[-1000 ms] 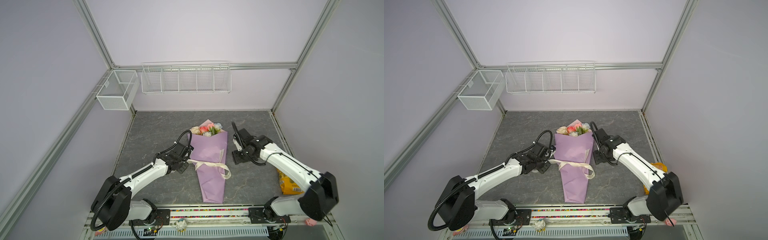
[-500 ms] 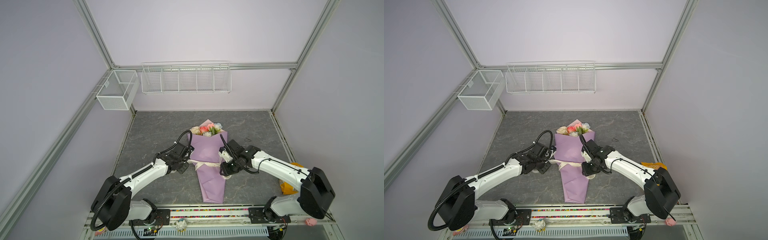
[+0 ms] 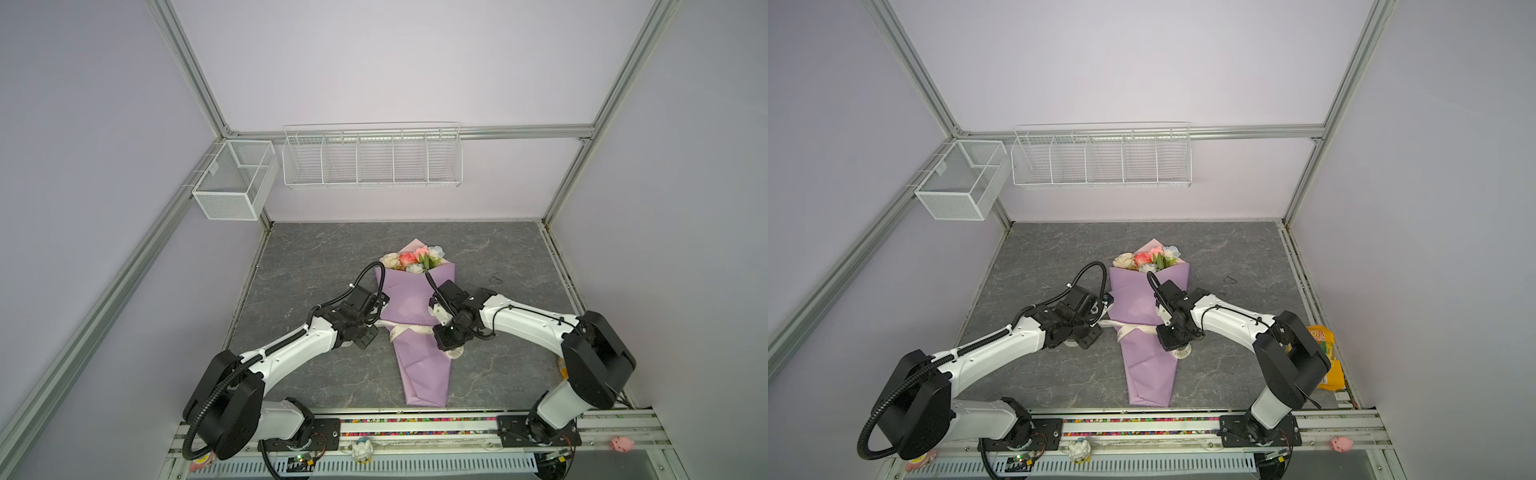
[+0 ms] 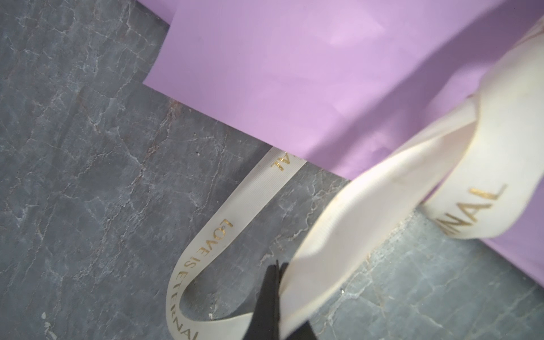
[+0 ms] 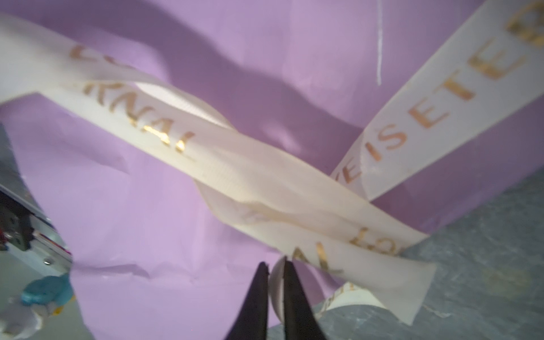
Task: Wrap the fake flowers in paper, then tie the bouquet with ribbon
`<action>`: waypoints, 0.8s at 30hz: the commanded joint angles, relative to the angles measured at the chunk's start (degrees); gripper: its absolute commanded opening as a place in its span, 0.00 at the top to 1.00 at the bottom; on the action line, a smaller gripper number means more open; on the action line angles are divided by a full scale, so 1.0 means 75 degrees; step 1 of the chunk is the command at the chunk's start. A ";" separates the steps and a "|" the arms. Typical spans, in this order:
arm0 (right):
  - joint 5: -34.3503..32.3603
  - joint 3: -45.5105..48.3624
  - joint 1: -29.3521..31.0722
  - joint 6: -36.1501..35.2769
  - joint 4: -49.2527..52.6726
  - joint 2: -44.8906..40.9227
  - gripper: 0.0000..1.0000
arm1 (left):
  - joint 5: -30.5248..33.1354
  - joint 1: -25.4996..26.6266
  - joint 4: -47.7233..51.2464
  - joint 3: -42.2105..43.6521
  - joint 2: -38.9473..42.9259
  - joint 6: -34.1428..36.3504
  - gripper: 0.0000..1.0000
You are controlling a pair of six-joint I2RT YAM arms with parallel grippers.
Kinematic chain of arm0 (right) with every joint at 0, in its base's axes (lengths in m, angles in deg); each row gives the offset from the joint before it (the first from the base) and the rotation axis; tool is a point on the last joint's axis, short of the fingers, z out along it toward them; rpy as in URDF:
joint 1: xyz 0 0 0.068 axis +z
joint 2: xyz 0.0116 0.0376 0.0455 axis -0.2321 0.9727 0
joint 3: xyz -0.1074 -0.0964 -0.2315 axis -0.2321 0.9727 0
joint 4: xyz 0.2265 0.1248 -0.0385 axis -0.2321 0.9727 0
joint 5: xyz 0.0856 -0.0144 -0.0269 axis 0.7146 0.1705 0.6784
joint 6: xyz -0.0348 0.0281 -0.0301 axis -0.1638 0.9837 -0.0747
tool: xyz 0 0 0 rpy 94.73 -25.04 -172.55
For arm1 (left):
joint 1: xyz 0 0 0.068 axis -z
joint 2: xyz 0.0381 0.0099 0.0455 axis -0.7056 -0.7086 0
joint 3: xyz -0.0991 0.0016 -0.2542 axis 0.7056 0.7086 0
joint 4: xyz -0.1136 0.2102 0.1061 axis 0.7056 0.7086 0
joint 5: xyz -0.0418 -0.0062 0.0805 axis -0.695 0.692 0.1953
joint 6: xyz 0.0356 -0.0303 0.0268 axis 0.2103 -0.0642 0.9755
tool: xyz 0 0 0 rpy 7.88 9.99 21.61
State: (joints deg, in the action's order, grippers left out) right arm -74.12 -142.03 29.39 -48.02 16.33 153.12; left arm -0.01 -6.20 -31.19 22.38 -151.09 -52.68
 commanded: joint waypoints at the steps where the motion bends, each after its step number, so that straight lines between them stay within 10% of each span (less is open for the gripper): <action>1: 0.0801 0.0456 0.0129 -0.0056 0.0256 -0.0875 0.93 | -0.0087 0.0046 0.0044 -0.0112 -0.0041 0.0079 1.00; 7: 0.1537 0.0934 0.0056 0.0069 0.0531 -0.3509 0.93 | -0.0018 0.0046 0.0018 -0.0102 -0.0058 0.0064 1.00; 16: -0.3053 0.0548 -0.1290 0.1276 0.0480 -0.5544 0.93 | -0.0018 0.0046 0.0062 -0.0121 -0.0123 0.0087 1.00; 20: -0.5165 0.0565 -0.2260 0.1435 0.0633 -0.5071 0.79 | -0.0015 0.0061 0.0085 -0.0137 -0.0122 0.0096 1.00; 22: -0.4245 0.0493 -0.2944 0.1077 0.0633 -0.4456 0.42 | -0.0009 0.0058 0.0085 -0.0131 -0.0114 0.0089 1.00; 24: -0.3427 0.0150 -0.3264 0.0943 0.1181 -0.3709 0.32 | -0.0001 0.0071 0.0108 -0.0150 -0.0116 0.0087 1.00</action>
State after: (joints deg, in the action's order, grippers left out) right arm -101.05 -138.84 7.25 -40.06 20.88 119.77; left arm 0.05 -6.03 -31.01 22.38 -151.49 -52.68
